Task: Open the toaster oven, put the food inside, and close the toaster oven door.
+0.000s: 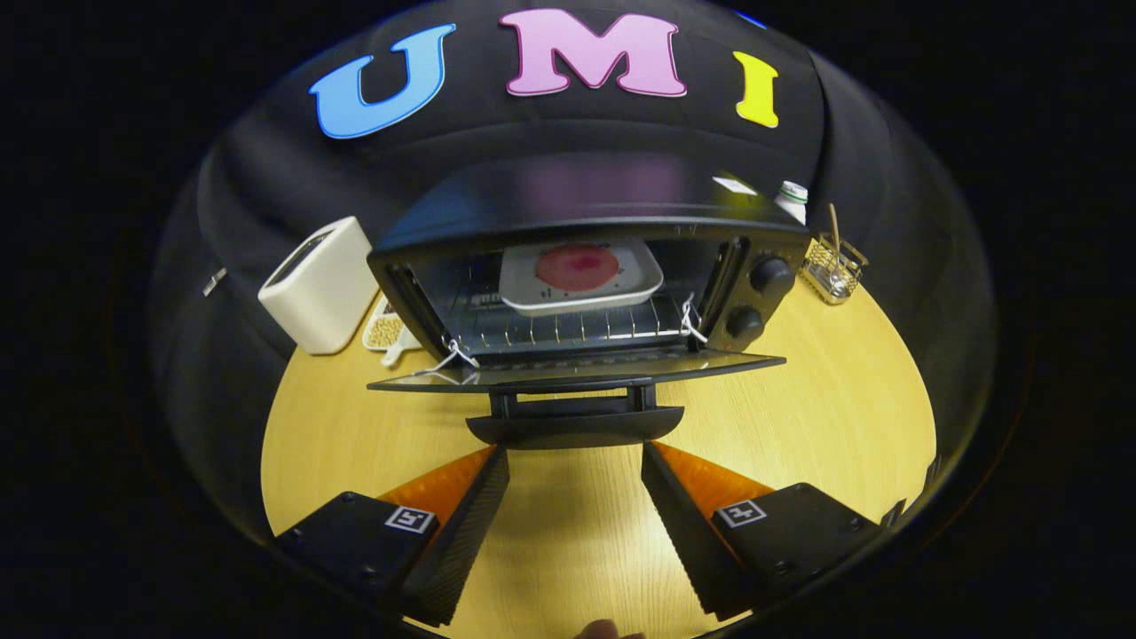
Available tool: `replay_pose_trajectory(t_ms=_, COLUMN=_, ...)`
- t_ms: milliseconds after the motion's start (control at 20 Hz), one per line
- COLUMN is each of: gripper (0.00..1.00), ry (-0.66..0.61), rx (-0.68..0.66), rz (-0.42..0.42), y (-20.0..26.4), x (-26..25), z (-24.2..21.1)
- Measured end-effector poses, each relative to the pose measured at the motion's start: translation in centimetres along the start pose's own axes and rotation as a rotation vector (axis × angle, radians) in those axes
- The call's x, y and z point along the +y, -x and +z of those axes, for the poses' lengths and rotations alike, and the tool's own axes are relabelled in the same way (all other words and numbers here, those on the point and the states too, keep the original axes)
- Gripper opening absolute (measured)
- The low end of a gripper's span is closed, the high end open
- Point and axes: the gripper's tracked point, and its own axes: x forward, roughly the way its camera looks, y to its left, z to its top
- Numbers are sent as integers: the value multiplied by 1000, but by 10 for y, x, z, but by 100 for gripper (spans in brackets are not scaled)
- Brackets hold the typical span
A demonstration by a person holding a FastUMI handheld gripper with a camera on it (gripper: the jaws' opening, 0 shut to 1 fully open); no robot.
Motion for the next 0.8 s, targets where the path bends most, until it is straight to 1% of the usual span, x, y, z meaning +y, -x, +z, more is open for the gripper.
replay_pose_trajectory(t_ms=250, gripper=99, ry=-6, rx=-146, rz=45, y=35, x=3, z=53)
replay_pose_trajectory(t_ms=400, gripper=99, ry=-23, rx=-234, rz=63, y=56, x=-1, z=76)
replay_pose_trajectory(t_ms=650, gripper=99, ry=-52, rx=-331, rz=78, y=95, x=-33, z=102)
replay_pose_trajectory(t_ms=800, gripper=99, ry=-28, rx=-398, rz=85, y=123, x=-57, z=121)
